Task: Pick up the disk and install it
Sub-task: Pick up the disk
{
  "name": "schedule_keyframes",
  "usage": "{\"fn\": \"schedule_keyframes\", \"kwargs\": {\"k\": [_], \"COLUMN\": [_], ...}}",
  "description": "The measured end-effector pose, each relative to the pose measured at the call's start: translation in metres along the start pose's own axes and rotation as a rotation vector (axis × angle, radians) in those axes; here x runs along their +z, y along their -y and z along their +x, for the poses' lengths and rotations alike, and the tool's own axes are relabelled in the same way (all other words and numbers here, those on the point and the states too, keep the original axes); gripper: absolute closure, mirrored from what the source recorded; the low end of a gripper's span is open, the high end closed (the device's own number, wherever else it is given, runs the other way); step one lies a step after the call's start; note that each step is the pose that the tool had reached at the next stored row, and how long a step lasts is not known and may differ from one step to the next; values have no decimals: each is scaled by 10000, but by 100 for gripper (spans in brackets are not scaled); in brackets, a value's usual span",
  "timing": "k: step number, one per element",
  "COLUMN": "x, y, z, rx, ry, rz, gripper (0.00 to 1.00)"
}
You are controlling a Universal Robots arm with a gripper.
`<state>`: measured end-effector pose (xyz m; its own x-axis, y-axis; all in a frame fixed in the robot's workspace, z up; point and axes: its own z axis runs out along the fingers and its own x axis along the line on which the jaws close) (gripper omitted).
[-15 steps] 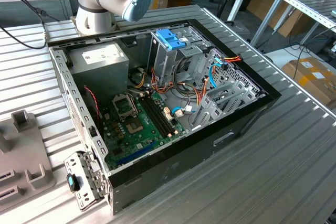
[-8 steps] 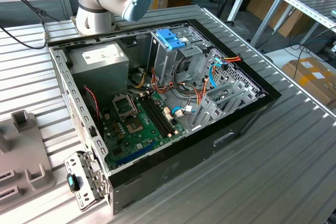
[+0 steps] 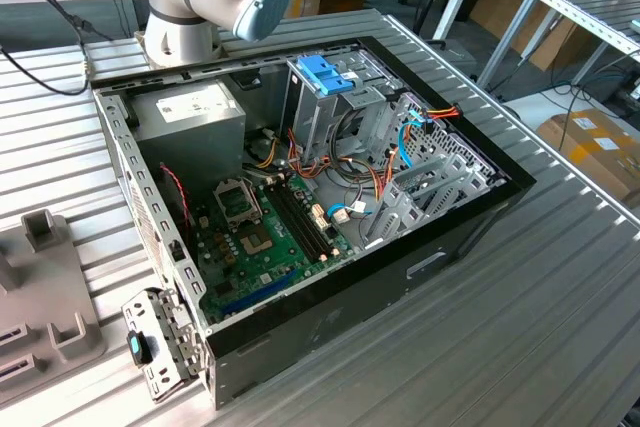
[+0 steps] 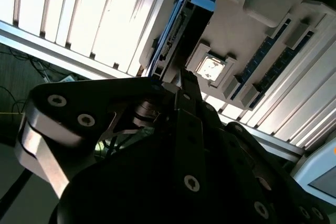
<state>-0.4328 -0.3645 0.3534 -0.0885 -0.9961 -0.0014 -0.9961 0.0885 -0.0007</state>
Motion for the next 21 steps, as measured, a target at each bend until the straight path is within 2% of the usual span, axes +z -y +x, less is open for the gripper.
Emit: {"fn": "schedule_keyframes", "kwargs": {"k": [6, 14, 17, 18, 20, 21], "x": [51, 68, 68, 68, 68, 68], "y": [6, 7, 7, 7, 7, 7], "z": [-81, -84, -84, -83, -83, -83], "rx": [0, 0, 0, 0, -1, -1], "ry": [4, 4, 4, 4, 3, 3], "rz": [31, 31, 32, 31, 31, 31], "gripper": [89, 89, 71, 71, 58, 58]}}
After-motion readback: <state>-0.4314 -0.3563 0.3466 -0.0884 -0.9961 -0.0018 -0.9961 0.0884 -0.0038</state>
